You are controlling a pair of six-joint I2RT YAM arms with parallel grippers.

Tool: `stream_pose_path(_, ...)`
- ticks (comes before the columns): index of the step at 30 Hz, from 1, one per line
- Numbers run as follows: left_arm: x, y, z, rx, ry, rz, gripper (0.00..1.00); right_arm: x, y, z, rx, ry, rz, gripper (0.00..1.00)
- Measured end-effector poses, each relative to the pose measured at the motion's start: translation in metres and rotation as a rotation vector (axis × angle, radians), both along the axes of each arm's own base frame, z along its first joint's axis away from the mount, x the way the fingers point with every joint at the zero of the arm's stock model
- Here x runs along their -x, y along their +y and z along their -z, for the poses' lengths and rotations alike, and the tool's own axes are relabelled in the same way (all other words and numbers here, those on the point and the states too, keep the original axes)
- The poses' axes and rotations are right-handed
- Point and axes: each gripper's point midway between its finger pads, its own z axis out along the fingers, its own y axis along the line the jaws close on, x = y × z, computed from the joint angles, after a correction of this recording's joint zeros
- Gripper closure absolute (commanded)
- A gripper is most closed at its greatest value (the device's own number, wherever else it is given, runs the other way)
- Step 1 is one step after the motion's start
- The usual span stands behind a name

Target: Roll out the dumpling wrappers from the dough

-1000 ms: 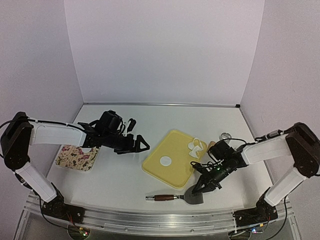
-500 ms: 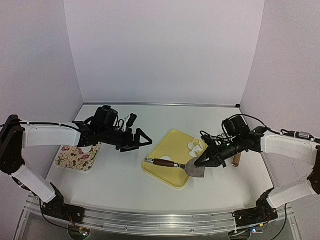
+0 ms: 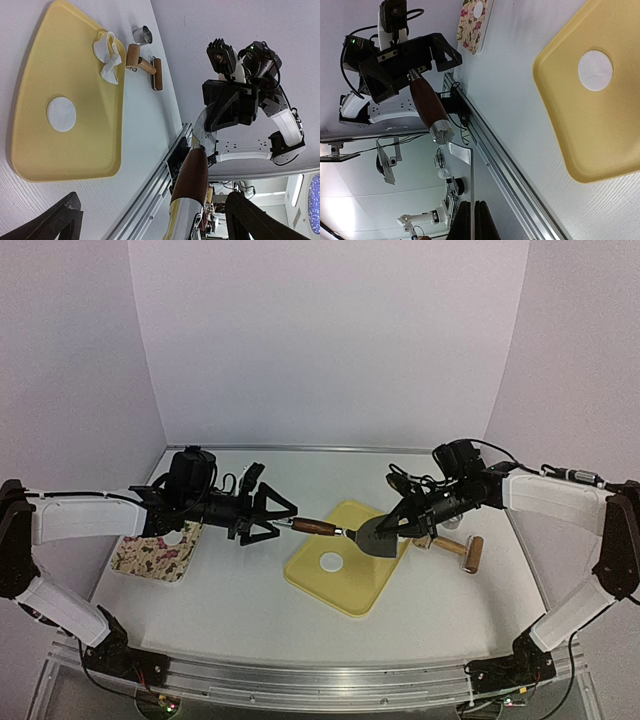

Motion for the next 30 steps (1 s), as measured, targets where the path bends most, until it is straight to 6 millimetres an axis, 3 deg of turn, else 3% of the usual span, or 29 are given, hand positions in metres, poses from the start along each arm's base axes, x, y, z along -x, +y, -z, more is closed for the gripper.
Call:
stream_pose_path(6,0.009,-0.005,-0.009,0.058,0.034,0.058,0.18,-0.004,0.005,0.0,-0.019,-0.006,-0.03,1.0)
stream_pose_path(13,0.012,-0.012,0.004,0.051,0.109,0.11,0.43,-0.006,0.006,0.0,-0.015,-0.021,-0.038,1.0)
stream_pose_path(18,0.011,-0.018,0.002,0.063,0.121,0.134,0.47,-0.006,0.006,0.006,-0.001,-0.012,-0.047,1.0)
stream_pose_path(22,0.009,-0.021,0.001,0.074,0.135,0.145,0.58,-0.005,0.006,0.008,0.003,-0.014,-0.055,1.0)
stream_pose_path(30,0.008,-0.026,0.001,0.083,0.154,0.169,0.55,-0.009,0.01,0.014,0.014,-0.008,-0.066,1.0)
